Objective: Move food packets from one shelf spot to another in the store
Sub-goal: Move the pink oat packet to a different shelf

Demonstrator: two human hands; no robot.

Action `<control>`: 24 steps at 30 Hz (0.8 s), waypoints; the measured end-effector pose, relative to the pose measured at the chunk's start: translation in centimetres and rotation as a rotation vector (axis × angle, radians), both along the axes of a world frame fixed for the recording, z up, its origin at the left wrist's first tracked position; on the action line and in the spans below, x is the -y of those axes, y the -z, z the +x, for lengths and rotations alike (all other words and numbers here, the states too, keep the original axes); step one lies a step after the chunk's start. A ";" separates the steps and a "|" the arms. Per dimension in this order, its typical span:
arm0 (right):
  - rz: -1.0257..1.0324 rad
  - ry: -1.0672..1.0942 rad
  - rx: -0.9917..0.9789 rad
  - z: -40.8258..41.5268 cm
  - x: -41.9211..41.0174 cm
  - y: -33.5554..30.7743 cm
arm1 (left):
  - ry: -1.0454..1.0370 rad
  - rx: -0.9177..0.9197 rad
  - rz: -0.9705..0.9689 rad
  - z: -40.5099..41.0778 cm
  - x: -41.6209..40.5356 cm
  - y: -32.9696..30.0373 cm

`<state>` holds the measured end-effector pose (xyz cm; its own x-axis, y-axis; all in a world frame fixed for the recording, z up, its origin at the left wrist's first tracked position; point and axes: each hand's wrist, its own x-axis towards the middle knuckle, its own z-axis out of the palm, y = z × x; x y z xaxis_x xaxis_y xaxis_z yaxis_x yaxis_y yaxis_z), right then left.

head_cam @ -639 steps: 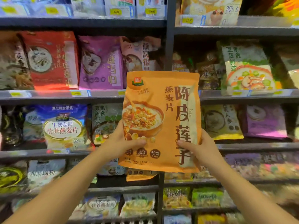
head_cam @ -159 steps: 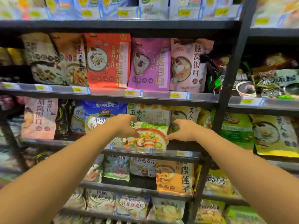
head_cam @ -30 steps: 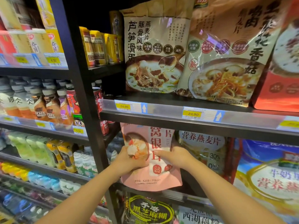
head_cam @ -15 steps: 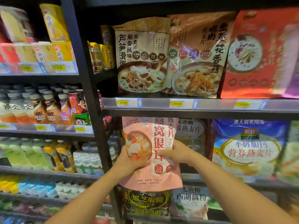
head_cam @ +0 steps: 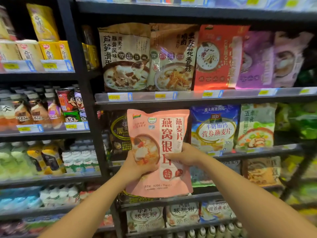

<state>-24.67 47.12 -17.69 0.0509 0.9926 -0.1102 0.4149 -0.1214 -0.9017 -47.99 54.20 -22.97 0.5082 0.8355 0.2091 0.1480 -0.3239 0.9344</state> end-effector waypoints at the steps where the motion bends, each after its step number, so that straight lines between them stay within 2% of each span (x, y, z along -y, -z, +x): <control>1: -0.003 0.014 -0.003 0.5 0.8 -0.2 | 0.010 0.003 -0.001 0.6 0.5 -0.2; 11: 0.071 0.075 0.060 9.1 8.6 -3.0 | 0.046 -0.004 0.026 10.2 5.7 -2.8; 24: 0.149 0.092 0.137 26.3 17.2 -5.7 | 0.112 -0.010 0.096 27.1 14.5 -6.8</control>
<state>1.60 29.90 -11.94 0.1466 0.9879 0.0513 0.5278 -0.0343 -0.8487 -20.89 39.74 -16.18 0.5996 0.7497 0.2801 0.1149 -0.4270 0.8969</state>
